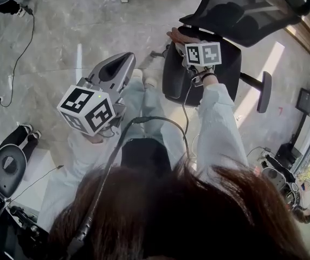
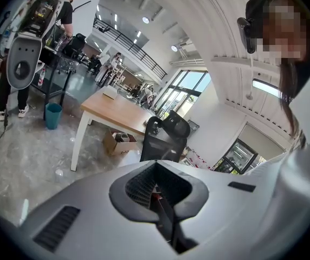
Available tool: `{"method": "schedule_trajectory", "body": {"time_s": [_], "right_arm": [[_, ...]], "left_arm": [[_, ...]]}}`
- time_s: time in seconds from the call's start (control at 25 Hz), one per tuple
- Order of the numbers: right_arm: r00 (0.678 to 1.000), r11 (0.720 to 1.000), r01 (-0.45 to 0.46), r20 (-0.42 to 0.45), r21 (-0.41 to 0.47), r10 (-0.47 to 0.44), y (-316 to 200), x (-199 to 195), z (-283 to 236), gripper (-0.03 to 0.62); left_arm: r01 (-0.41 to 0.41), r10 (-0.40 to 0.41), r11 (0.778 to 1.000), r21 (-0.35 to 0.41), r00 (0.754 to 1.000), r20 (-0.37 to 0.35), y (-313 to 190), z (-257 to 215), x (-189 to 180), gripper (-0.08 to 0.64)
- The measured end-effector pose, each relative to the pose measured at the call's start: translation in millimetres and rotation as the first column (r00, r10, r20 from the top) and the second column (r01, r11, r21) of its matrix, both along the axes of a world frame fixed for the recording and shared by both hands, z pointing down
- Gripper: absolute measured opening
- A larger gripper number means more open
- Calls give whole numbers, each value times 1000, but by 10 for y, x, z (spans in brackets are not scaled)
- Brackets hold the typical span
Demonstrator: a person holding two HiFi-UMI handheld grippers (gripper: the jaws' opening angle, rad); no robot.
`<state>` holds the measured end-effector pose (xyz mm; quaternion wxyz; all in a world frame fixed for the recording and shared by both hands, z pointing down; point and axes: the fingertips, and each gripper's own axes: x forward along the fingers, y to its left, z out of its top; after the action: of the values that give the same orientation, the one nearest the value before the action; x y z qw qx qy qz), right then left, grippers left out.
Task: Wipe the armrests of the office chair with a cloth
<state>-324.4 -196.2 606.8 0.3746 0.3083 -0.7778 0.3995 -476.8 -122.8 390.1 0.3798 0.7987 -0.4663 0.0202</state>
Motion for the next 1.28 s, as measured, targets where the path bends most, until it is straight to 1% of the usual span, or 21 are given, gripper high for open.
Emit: {"method": "schedule_trajectory", "body": {"time_s": [0.12,0.28,0.48,0.64,0.8,1.16,1.28], "right_arm": [[1000,1000,-26,-1,-15,26,120,16,41,25],[1000,999,13,6,-52,-13,324,16,-10,25],[998,992,52,51,-117,-46,691,-31,-66,25],[992,982,96,100,-160,-81,1119,-69,-122,25],[987,974,113,138,-199,-87,1544,-39,-200,25],[978,957,73,207,-279,-15,2155,-37,-266,25],[976,947,68,219,-314,2,2324,-15,-270,25]], "left_arm": [[-2,2,1000,-2,1000,-2,43,13,10,3],[-15,15,1000,-3,1000,-8,67,7,46,3],[-44,44,999,-10,999,-12,43,22,135,3],[-63,63,998,-11,998,-10,58,27,193,3],[-82,82,997,-11,997,-7,21,8,296,3],[-127,127,992,3,992,-11,3,-39,440,3],[-140,140,990,5,990,-10,31,-55,466,3]]}}
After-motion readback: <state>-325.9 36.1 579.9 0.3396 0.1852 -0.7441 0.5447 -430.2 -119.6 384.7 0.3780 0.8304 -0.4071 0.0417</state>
